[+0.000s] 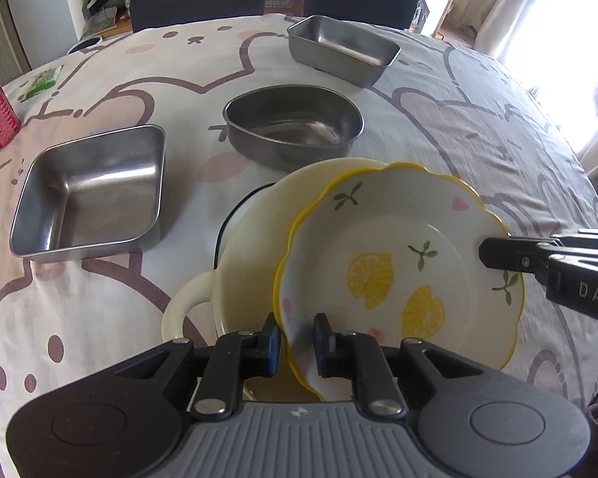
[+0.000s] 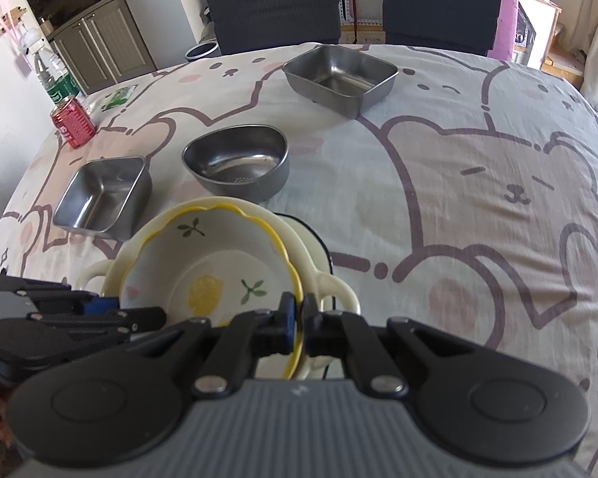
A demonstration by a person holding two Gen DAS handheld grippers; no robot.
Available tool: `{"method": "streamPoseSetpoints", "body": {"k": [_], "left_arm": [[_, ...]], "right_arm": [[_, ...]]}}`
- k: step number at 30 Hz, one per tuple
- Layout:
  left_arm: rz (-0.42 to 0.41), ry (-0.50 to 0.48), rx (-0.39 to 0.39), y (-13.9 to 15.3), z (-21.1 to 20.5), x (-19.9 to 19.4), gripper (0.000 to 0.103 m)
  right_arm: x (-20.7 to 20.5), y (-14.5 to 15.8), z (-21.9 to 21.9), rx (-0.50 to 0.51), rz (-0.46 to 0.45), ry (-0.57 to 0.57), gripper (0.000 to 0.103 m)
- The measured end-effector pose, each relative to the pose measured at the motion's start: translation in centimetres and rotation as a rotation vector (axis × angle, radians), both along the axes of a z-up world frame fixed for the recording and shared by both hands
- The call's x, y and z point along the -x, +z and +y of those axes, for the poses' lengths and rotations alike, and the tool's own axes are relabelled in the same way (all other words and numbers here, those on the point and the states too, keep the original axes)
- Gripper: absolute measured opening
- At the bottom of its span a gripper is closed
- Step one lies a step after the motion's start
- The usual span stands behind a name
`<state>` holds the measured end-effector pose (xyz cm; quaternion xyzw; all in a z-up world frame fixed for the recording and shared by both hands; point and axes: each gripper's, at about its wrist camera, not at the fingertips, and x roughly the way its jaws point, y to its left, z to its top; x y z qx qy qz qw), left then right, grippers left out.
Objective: Organize plates and bowls
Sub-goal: 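Lower the lemon bowl into the cream bowl with both grippers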
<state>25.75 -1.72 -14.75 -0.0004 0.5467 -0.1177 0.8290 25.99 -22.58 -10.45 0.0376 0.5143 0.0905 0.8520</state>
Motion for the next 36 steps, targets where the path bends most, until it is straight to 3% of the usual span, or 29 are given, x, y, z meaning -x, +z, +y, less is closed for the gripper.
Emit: {"method": "streamPoseSetpoints", "body": {"k": [9,19,36], "left_arm": [[-0.016,0.0,0.006,0.7,0.3,0.1,0.019],[-0.053,0.036,0.034,1.8,1.8,0.1,0.019],[-0.029,0.031,0.015,1.4,1.9,0.1,0.019]], "right_arm": [[-0.1,-0.2,0.0,0.008,0.002,0.008,0.005],[-0.9,-1.3,-0.2,-0.053,0.071,0.013,0.005],[-2.0,-2.5,-0.2,-0.071,0.102,0.047,0.007]]}}
